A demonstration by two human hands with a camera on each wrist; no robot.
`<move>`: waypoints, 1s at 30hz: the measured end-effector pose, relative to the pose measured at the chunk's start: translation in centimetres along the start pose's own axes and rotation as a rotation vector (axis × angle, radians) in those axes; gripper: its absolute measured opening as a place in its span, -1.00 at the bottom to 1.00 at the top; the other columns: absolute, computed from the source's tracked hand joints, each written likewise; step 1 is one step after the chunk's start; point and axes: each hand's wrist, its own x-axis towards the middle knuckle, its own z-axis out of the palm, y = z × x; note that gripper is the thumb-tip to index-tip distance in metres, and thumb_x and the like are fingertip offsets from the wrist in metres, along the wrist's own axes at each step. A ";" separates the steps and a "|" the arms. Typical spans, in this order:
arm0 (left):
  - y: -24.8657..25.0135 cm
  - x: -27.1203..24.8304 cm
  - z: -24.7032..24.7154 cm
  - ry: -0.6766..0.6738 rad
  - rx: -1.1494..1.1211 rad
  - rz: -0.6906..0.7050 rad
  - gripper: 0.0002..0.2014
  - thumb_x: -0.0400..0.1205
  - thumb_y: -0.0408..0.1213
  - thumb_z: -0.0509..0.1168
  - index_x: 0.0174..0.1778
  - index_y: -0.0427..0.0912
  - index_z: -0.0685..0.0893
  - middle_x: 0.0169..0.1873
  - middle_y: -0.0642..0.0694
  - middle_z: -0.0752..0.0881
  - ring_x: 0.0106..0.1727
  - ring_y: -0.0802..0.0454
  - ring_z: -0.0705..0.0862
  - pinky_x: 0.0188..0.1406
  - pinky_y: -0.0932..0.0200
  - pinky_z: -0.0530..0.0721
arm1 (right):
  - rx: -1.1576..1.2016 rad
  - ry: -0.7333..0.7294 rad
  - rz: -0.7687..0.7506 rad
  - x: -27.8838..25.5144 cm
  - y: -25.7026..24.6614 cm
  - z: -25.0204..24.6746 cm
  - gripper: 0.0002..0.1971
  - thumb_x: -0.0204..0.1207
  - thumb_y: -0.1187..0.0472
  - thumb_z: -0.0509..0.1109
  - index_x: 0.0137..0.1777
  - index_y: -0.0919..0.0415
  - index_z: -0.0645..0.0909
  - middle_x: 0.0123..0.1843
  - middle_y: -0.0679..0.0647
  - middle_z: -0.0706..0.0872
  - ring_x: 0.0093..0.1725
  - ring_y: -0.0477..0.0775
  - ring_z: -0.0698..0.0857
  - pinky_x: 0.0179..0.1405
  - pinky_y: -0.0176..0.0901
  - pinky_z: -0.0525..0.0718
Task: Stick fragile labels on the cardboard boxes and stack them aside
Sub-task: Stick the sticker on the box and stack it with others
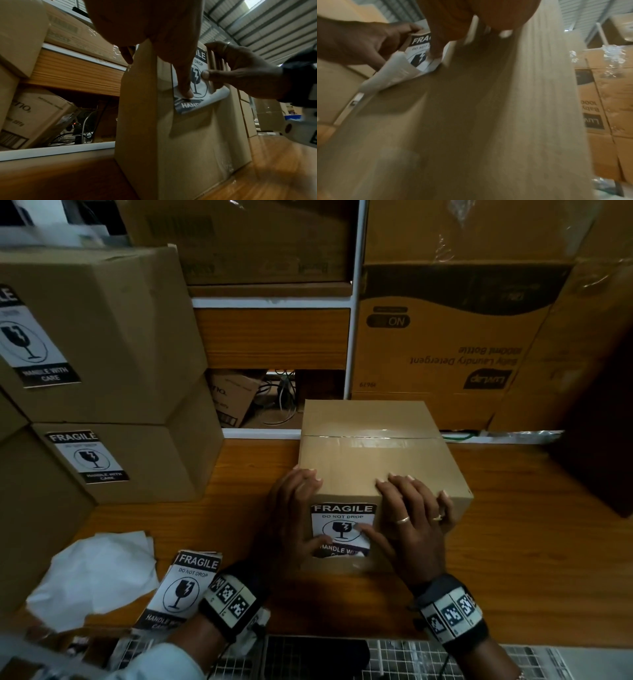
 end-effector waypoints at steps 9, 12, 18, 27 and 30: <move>0.0 0.0 0.1 -0.053 0.189 0.003 0.22 0.14 0.19 0.73 0.62 -0.19 0.26 0.60 -0.26 0.34 0.69 -0.28 0.27 0.59 -0.37 0.35 | -0.143 -0.137 -0.038 -0.3 0.3 -0.8 0.23 0.10 -0.31 0.76 0.70 0.12 0.25 0.66 0.23 0.29 0.69 0.28 0.23 0.74 0.22 -0.24; 0.0 -0.3 0.2 -0.063 0.235 -0.007 0.23 0.16 0.18 0.74 0.64 -0.15 0.23 0.62 -0.28 0.32 0.70 -0.31 0.26 0.60 -0.38 0.32 | -0.069 -0.078 0.067 -0.3 -0.7 -0.2 -0.01 0.34 -0.42 0.53 0.67 0.05 0.30 0.65 0.17 0.34 0.71 0.26 0.25 0.75 0.31 -0.15; 0.0 -0.7 -0.2 -0.086 0.282 0.000 0.25 0.16 0.19 0.74 0.66 -0.15 0.21 0.63 -0.32 0.29 0.67 -0.35 0.29 0.55 -0.41 0.37 | -0.141 -0.035 0.118 -0.4 -1.5 2.0 0.08 0.33 -0.62 0.32 0.67 0.12 0.26 0.62 0.23 0.30 0.70 0.28 0.21 0.71 0.41 -0.13; 1.2 -0.7 -0.5 -0.177 0.339 -0.106 0.34 0.11 0.40 0.63 0.71 -0.09 0.12 0.67 -0.32 0.21 0.65 -0.34 0.27 0.48 -0.57 0.28 | -0.253 -0.075 -0.097 -2.5 0.9 1.5 0.04 0.47 -0.45 0.18 0.78 0.15 -0.03 0.71 0.36 0.18 0.83 0.25 -0.18 0.73 0.40 -0.23; 2.2 -0.6 0.1 -0.142 0.283 -0.190 0.22 0.27 0.62 0.32 0.70 -0.06 0.11 0.66 -0.31 0.26 0.61 -0.37 0.35 0.48 -0.51 0.30 | -0.213 -0.106 -0.061 -2.5 0.4 1.3 0.17 0.41 -0.59 0.18 0.83 0.11 -0.13 0.74 0.35 0.15 0.83 0.25 -0.16 0.71 0.43 -0.21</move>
